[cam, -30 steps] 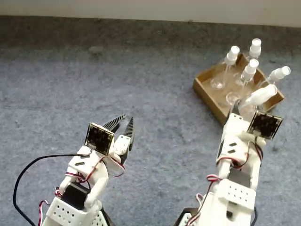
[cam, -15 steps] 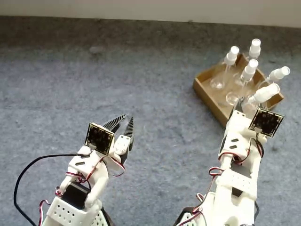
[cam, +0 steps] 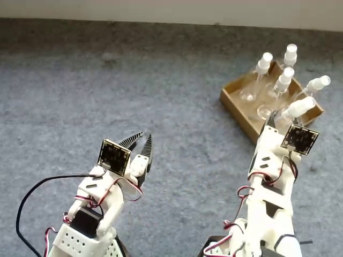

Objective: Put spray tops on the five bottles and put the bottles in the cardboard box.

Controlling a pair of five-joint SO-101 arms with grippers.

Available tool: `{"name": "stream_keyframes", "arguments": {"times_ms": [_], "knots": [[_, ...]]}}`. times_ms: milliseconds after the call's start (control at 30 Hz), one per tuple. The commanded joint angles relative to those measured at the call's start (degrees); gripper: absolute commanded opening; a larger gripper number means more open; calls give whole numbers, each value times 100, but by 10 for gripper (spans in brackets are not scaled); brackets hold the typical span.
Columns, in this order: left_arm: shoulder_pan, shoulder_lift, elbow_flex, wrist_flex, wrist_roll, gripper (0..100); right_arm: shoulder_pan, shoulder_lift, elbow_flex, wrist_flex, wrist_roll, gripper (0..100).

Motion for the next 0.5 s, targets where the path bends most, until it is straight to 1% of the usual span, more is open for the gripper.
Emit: {"name": "stream_keyframes", "arguments": {"times_ms": [0,133,467], "knots": [[-48,-40,101,9,-26,5,75,189,-435,-549,53,30],[-48,-40,101,9,-26,5,66,514,-514,-875,53,30],[-48,-40,101,9,-26,5,66,1490,-1191,-884,53,31]]}}
